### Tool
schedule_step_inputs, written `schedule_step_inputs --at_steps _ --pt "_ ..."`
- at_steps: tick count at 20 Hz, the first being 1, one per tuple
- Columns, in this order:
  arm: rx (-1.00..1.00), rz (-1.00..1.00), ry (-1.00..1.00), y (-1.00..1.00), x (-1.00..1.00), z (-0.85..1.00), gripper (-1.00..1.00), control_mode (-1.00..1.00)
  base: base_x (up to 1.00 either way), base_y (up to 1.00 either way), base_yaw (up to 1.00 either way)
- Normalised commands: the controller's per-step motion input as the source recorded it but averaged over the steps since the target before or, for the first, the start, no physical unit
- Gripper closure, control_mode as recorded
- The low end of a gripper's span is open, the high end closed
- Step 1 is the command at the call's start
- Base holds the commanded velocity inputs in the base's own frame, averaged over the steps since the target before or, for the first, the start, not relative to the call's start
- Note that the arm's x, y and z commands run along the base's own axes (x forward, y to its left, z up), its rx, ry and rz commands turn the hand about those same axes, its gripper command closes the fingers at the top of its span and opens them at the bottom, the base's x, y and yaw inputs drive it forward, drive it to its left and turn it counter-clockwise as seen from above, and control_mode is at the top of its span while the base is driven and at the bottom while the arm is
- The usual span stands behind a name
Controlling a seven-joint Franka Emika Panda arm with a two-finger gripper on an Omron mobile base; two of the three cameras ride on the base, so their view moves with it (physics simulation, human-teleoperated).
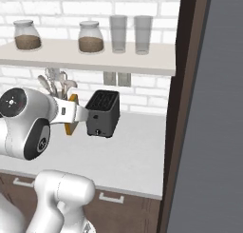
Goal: Start the toaster. Once the lever pops up, take the bread to the plate on the dining counter.
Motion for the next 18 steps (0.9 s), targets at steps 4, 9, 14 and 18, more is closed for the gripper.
schedule_step_inputs --at_steps 4,9,14,18 --pt "0.0 0.0 0.0 0.0 0.0 0.0 1.0 1.0 -0.57 0.0 0.11" --pt "0.0 0.0 0.0 0.0 0.0 0.0 1.0 1.0 -0.59 0.11 0.39" --pt "0.0 0.0 0.0 0.0 0.0 0.0 1.0 1.0 -0.53 0.43 0.68" --pt "0.0 0.0 0.0 0.0 0.0 0.0 1.0 1.0 -0.36 0.47 0.86"
